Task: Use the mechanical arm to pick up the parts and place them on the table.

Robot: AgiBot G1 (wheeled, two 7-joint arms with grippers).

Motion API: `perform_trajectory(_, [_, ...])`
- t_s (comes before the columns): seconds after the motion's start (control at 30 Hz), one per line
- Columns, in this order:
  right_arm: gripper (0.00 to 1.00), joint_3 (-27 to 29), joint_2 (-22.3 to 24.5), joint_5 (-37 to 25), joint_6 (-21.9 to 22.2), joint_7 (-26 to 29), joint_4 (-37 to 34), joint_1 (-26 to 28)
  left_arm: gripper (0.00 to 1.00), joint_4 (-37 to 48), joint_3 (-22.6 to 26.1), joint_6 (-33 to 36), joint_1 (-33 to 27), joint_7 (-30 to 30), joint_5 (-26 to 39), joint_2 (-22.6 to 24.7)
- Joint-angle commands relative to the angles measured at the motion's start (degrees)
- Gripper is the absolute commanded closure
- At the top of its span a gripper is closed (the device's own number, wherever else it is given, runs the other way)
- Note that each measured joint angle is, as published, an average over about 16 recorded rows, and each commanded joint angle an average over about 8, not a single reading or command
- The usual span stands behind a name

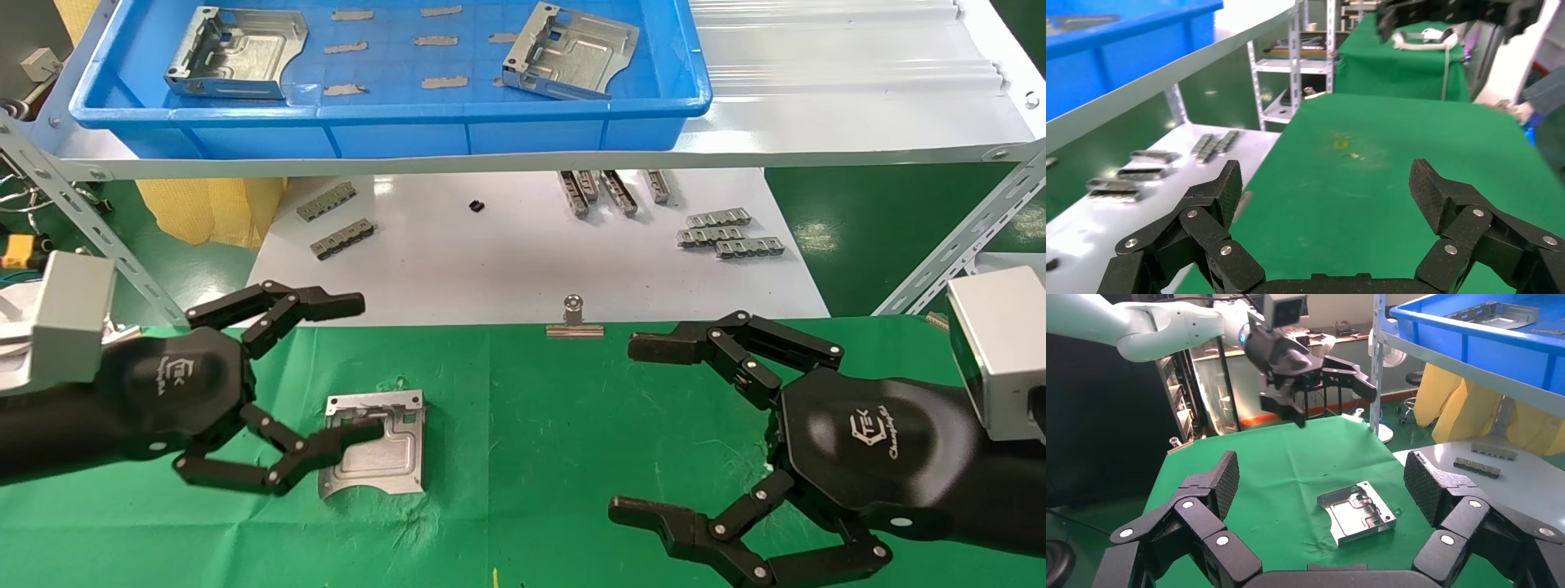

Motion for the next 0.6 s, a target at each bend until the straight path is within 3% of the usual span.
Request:
perform_trajectory(0.03, [0.00,0.0,0.0,0.0,0.0,0.0,0.0,0.0,0.00,-2.4,-0.7,-0.2,1.0,-1.7,-0.7,-0.6])
perform_trajectory(0.6, [0.00,0.0,0.0,0.0,0.0,0.0,0.0,0.0,0.00,-19.3,-5.4,-1.5,8.3,-13.1,-5.6,-5.1])
